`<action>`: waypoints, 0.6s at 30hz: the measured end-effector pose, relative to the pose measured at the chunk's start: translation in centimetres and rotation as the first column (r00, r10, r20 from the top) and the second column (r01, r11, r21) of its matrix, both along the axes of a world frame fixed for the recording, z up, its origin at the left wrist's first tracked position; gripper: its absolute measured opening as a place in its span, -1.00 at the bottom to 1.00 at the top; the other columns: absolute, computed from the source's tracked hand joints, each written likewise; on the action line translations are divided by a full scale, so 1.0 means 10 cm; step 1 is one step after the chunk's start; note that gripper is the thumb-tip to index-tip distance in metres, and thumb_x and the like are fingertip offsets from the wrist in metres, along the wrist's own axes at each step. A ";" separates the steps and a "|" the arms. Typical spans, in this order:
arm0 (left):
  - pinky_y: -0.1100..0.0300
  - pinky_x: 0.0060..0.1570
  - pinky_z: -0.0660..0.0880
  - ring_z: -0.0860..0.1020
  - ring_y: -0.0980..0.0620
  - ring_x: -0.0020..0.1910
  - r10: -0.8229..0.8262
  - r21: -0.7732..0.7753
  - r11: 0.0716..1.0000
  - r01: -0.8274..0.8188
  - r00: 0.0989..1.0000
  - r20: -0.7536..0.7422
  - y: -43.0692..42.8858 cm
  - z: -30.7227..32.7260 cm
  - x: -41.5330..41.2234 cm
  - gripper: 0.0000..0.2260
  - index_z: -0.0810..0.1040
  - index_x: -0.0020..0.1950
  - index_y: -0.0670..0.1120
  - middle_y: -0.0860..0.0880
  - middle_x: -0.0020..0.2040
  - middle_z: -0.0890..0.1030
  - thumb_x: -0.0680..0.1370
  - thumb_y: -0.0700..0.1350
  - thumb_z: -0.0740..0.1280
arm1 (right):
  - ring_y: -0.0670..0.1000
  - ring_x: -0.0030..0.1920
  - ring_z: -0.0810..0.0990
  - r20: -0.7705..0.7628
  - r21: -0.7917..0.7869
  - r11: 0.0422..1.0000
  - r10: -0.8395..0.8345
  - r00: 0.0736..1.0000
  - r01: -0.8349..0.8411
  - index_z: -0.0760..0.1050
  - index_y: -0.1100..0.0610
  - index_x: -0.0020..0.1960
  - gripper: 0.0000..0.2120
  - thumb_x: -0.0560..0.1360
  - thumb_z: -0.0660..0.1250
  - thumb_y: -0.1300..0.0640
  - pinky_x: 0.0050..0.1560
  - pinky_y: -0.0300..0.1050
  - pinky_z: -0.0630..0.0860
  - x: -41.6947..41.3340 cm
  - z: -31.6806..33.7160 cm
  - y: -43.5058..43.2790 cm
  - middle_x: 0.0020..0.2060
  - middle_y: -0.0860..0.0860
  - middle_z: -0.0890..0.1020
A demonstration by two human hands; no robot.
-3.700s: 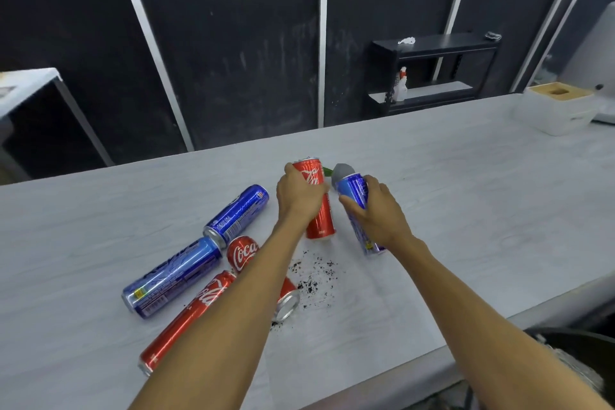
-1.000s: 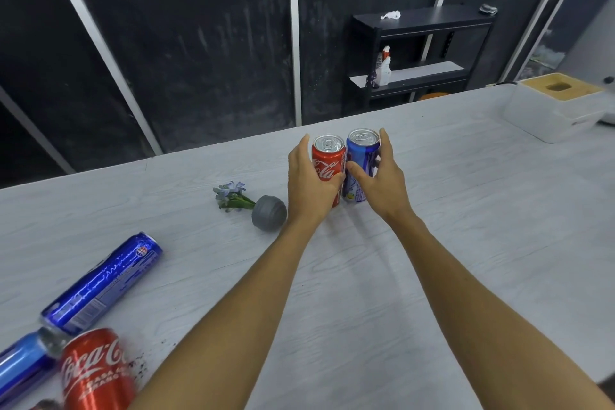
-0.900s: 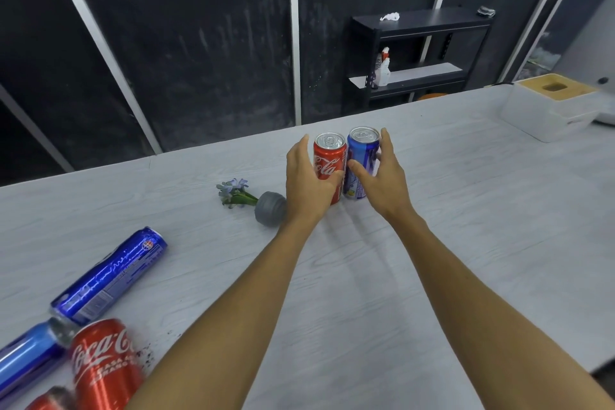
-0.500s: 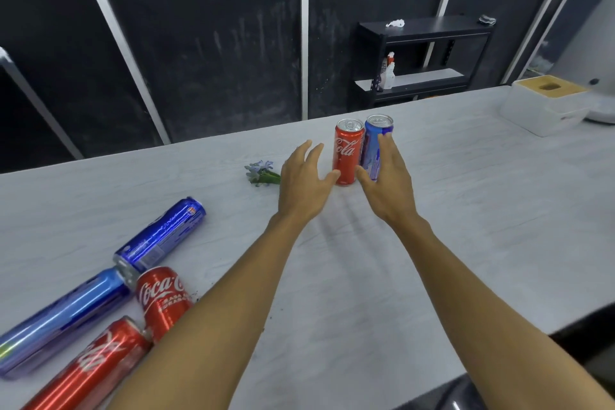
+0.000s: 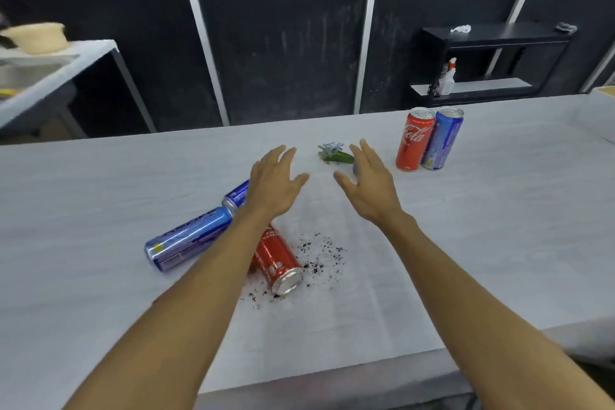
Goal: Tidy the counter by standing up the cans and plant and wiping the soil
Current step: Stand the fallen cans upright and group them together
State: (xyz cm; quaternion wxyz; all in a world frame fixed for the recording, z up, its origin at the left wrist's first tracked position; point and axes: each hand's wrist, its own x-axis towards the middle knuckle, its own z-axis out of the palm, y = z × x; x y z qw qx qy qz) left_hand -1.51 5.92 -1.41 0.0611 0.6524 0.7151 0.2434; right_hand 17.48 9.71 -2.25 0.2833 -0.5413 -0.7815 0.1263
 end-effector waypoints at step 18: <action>0.04 0.15 0.41 0.48 -0.06 0.25 0.119 -0.183 0.975 -0.129 0.991 -0.064 -1.06 -0.28 -1.08 -0.50 0.33 0.44 -0.03 -0.08 0.37 0.46 0.57 0.17 0.23 | 0.14 0.33 0.40 0.159 -0.246 0.952 0.224 0.961 -0.181 0.22 0.10 0.47 -0.34 0.54 0.11 -0.29 0.27 0.14 0.38 -1.23 -0.19 -0.81 0.41 0.12 0.38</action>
